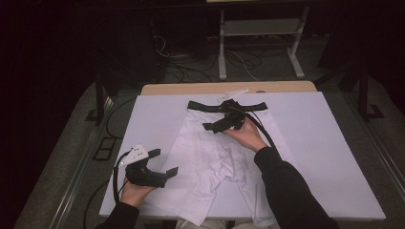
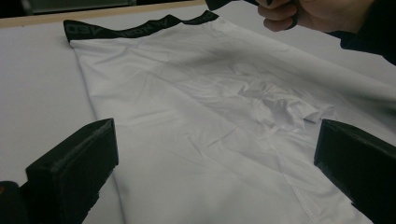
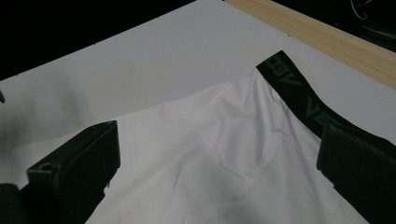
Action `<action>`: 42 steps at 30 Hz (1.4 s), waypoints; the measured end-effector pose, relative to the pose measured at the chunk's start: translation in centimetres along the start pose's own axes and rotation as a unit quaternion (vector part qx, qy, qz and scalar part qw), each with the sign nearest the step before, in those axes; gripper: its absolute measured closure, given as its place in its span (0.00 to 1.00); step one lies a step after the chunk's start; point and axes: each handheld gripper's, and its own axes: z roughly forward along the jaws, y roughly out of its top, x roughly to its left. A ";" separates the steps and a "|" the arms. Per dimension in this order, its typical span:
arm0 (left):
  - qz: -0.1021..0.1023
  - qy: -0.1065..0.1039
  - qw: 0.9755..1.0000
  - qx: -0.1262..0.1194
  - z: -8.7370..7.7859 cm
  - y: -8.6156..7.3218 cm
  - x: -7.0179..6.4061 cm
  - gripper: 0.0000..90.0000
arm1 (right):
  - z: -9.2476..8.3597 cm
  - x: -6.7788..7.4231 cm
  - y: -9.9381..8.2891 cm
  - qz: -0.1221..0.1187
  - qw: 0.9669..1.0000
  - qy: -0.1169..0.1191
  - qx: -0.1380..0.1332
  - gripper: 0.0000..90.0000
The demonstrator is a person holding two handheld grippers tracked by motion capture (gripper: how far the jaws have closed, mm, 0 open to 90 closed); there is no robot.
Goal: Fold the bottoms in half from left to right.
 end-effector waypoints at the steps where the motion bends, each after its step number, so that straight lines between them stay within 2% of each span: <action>1: 0.000 0.000 1.000 0.000 0.0 0.0 0.0 0.00 | 0.2 0.0 0.1 -0.001 1.000 0.000 0.001 0.00; 9: -0.002 -0.002 1.000 -0.001 0.0 0.0 0.0 0.00 | 1.6 -0.2 0.7 -0.003 1.000 0.001 0.010 0.00; 42: -0.003 -0.006 1.000 -0.003 0.0 0.0 0.1 0.00 | 6.0 -1.1 4.0 -0.007 1.000 -0.003 0.014 0.00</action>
